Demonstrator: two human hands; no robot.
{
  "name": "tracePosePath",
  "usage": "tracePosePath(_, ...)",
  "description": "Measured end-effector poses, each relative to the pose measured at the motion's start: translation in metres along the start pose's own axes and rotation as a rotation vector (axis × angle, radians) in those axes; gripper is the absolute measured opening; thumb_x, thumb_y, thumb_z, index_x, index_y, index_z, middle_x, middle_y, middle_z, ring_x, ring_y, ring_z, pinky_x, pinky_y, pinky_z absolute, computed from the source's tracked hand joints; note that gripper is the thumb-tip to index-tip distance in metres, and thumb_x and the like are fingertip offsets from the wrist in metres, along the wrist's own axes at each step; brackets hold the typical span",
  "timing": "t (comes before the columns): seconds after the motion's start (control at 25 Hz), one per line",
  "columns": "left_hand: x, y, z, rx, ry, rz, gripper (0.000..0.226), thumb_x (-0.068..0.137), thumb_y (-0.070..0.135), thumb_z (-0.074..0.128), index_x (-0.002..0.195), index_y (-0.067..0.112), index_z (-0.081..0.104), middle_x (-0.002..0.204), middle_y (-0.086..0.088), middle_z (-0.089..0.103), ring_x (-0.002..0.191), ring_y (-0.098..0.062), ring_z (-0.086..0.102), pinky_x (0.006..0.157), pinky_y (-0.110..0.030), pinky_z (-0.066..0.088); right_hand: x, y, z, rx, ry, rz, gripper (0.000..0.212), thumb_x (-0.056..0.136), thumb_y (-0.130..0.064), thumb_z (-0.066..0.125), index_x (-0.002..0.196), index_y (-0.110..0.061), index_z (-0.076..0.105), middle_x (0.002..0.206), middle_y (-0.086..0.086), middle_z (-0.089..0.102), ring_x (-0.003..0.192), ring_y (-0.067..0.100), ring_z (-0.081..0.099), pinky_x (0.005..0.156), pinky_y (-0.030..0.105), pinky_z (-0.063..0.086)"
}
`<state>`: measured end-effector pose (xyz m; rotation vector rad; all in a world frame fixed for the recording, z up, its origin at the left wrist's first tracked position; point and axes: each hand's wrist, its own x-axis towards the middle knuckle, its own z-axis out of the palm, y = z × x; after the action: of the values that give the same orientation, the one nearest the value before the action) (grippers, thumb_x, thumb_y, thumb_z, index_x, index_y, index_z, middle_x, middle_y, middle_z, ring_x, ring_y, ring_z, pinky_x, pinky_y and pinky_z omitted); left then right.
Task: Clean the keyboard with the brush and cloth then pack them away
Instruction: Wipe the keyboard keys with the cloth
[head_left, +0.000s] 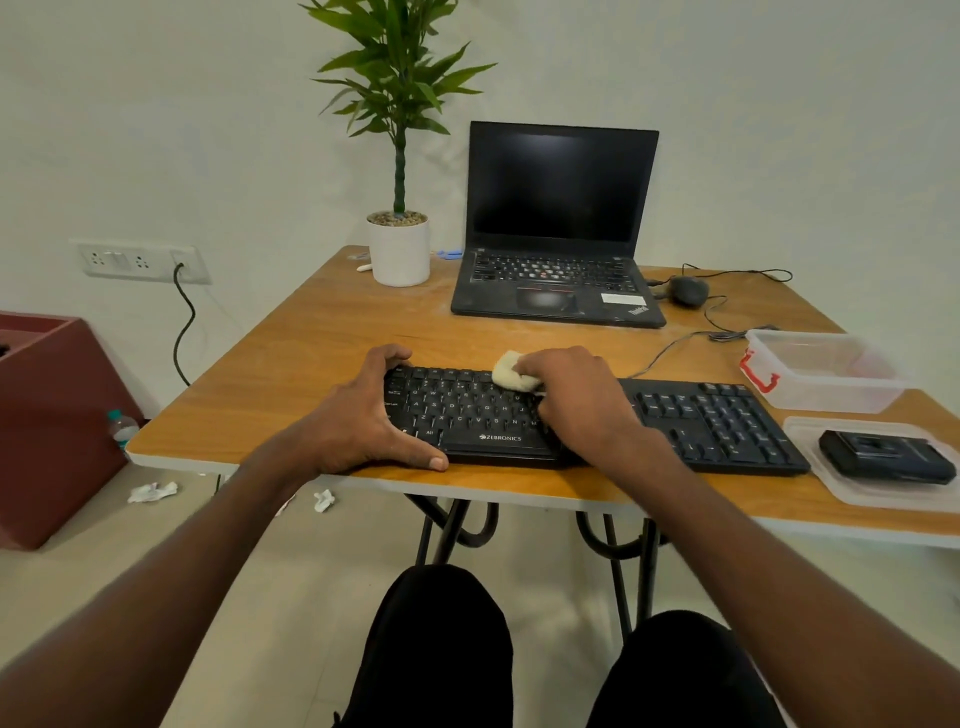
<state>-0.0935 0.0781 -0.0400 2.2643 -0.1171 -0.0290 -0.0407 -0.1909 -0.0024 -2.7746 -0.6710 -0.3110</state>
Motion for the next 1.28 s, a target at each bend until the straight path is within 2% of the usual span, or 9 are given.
tracePosePath(0.2,0.0,0.002,0.001,0.027,0.0,0.011,0.142,0.032,0.076,0.098,0.148,0.047,0.022,0.144,0.013,0.044,0.13,-0.014,0.052,0.114,-0.045,0.049,-0.014,0.04,-0.017,-0.134,0.083,0.178,0.045,0.091,-0.002,0.065,0.132,-0.02,0.07,0.123,0.012,0.071,0.109,0.034,0.066,0.09,0.044,0.056)
tracePosePath(0.32,0.0,0.001,0.001,0.019,0.008,0.016,0.143,0.032,0.076,0.098,0.149,0.045,0.022,0.146,0.012,0.043,0.132,-0.015,0.051,0.115,-0.045,0.048,-0.012,0.017,-0.014,-0.006,0.071,0.035,0.05,0.086,0.002,0.065,0.129,-0.023,0.073,0.123,0.006,0.073,0.11,0.031,0.066,0.092,0.044,0.056)
tracePosePath(0.44,0.001,0.0,0.001,-0.008,0.013,0.028,0.147,0.031,0.075,0.098,0.149,0.045,0.017,0.152,0.011,0.039,0.139,-0.018,0.047,0.12,-0.046,0.043,-0.014,0.023,-0.017,-0.094,0.012,-0.036,0.05,0.087,0.003,0.065,0.126,-0.025,0.074,0.12,0.004,0.074,0.107,0.028,0.067,0.091,0.046,0.056)
tracePosePath(0.6,0.0,0.002,0.001,0.003,0.006,0.014,0.148,0.029,0.079,0.096,0.149,0.046,0.016,0.15,0.014,0.037,0.142,-0.018,0.043,0.123,-0.045,0.039,-0.019,0.041,-0.034,-0.255,0.065,0.199,0.028,0.094,-0.009,0.065,0.122,-0.013,0.071,0.113,0.011,0.07,0.098,0.031,0.066,0.079,0.042,0.056)
tracePosePath(0.72,-0.001,0.002,0.0,-0.002,-0.003,0.014,0.148,0.03,0.077,0.097,0.15,0.045,0.016,0.149,0.015,0.036,0.142,-0.017,0.042,0.121,-0.041,0.039,-0.021,0.003,-0.031,-0.258,0.065,0.227,0.01,0.097,-0.01,0.067,0.105,-0.01,0.061,0.096,0.007,0.059,0.083,0.026,0.054,0.068,0.036,0.043)
tracePosePath(0.88,-0.003,0.005,0.001,0.007,0.012,0.001,0.151,0.032,0.073,0.098,0.152,0.047,0.011,0.158,0.008,0.035,0.141,-0.018,0.043,0.12,-0.038,0.039,-0.002,-0.058,-0.008,-0.061,0.097,0.126,0.016,0.095,-0.01,0.069,0.092,-0.013,0.054,0.085,0.003,0.054,0.08,0.023,0.053,0.068,0.034,0.047)
tracePosePath(0.92,-0.003,0.006,0.001,0.01,0.013,-0.002,0.154,0.032,0.073,0.099,0.154,0.049,0.008,0.16,0.007,0.035,0.141,-0.019,0.044,0.12,-0.04,0.04,0.007,-0.071,0.001,0.015,0.082,0.075,0.009,0.094,-0.012,0.07,0.098,-0.01,0.062,0.092,0.004,0.062,0.085,0.025,0.058,0.073,0.036,0.052)
tracePosePath(1.04,-0.002,0.006,0.001,0.004,0.002,0.007,0.167,0.036,0.071,0.1,0.16,0.05,-0.011,0.167,0.005,0.03,0.147,-0.022,0.042,0.122,-0.043,0.038,0.028,-0.099,0.024,0.187,0.04,-0.057,0.034,0.09,-0.008,0.069,0.123,-0.015,0.073,0.111,0.007,0.075,0.102,0.028,0.066,0.087,0.04,0.055)
tracePosePath(1.28,-0.002,0.005,0.001,-0.008,-0.006,-0.005,0.171,0.036,0.071,0.1,0.161,0.049,-0.016,0.169,0.004,0.028,0.149,-0.022,0.039,0.124,-0.045,0.037,0.033,-0.086,0.027,0.271,-0.031,-0.17,0.05,0.083,0.004,0.067,0.125,-0.023,0.075,0.114,0.003,0.078,0.105,0.025,0.069,0.089,0.04,0.056)
